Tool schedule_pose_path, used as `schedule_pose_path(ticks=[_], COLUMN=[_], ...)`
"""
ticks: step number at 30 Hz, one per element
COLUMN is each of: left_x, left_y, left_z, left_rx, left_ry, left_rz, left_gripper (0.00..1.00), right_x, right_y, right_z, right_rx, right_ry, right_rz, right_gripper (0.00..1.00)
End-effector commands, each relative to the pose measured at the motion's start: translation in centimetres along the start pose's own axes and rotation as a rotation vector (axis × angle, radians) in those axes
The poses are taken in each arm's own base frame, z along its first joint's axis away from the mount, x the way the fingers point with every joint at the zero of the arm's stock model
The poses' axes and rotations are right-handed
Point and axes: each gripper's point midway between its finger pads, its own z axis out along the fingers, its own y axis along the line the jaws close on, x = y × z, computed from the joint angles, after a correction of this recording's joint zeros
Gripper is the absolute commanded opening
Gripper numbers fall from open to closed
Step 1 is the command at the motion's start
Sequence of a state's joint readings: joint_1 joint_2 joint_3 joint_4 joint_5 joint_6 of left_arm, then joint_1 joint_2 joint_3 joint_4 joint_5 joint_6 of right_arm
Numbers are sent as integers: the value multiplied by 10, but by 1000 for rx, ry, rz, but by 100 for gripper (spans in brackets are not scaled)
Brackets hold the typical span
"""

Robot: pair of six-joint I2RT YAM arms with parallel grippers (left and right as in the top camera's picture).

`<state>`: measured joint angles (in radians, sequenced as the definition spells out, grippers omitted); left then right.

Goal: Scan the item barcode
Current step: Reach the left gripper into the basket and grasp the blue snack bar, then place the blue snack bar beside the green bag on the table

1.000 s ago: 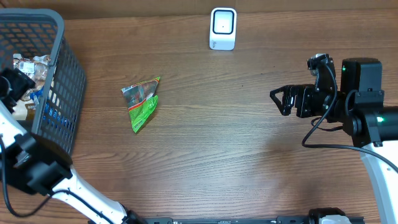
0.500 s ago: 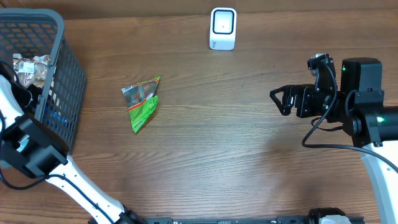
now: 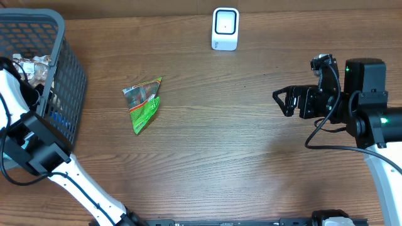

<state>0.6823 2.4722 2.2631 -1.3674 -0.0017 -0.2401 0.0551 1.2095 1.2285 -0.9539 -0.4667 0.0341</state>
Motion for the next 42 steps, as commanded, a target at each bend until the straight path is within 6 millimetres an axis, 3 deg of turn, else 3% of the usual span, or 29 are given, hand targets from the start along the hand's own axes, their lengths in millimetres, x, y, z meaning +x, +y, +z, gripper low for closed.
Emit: schedule_pose_path(ticks=[1,4,8,9,10,13,14,15,20,22,24,28,31,32,34,35,42], left_x=[3,-2,-7,-7,-5,5,11,25,73,96,131,171,197,213,223,230,262], left_y=[-3,-3,-5,-5,-4,-1,0,2,-11,-27,-64,-121,-165,-194,-216,-231,-285], left_z=[-10,-40,-106,-127,-168,-226,-245,-279,-352,-373,-390,-376,-346,-319,-287,-256,-140], left_rx=[0,13,45,57,78,110,121,142,247,296,369,415,408,391,336,271,129], left_ry=[-1,-55,-184,-228,-316,-443,-485,-560,-716,-761,-778,-696,-589,-505,-425,-358,-119], left_rz=[1,-1,-1,-1,-1,-2,-1,2,68,155,311,503,637,712,725,726,807], left_gripper=[4,4,4,4,5,4,4,4,4,4,4,4,4,4,4,4,4], right_x=[-11,-11,-11,-11,-11,-11,-11,-11,-11,-11,-11,-11,-11,-11,-11,-11,-11], right_y=[8,8,8,8,8,8,8,8,8,8,8,8,8,8,8,8,8], right_z=[-7,-7,-7,-7,-7,-7,-7,-7,-7,-7,-7,-7,-7,-7,-7,-7,-7], right_rx=[-13,-14,-14,-14,-14,-14,-14,-14,-13,-13,-14,-13,-13,-13,-13,-13,-13], right_ry=[-32,-32,-32,-32,-31,-31,-31,-31,-31,-31,-31,-31,-31,-31,-31,-31,-32], right_rz=[-19,-19,-19,-19,-18,-18,-18,-18,-18,-18,-18,-19,-19,-19,-19,-19,-19], right_gripper=[99,99,99,99,99,99,99,99,99,99,99,99,99,99,99,99,99])
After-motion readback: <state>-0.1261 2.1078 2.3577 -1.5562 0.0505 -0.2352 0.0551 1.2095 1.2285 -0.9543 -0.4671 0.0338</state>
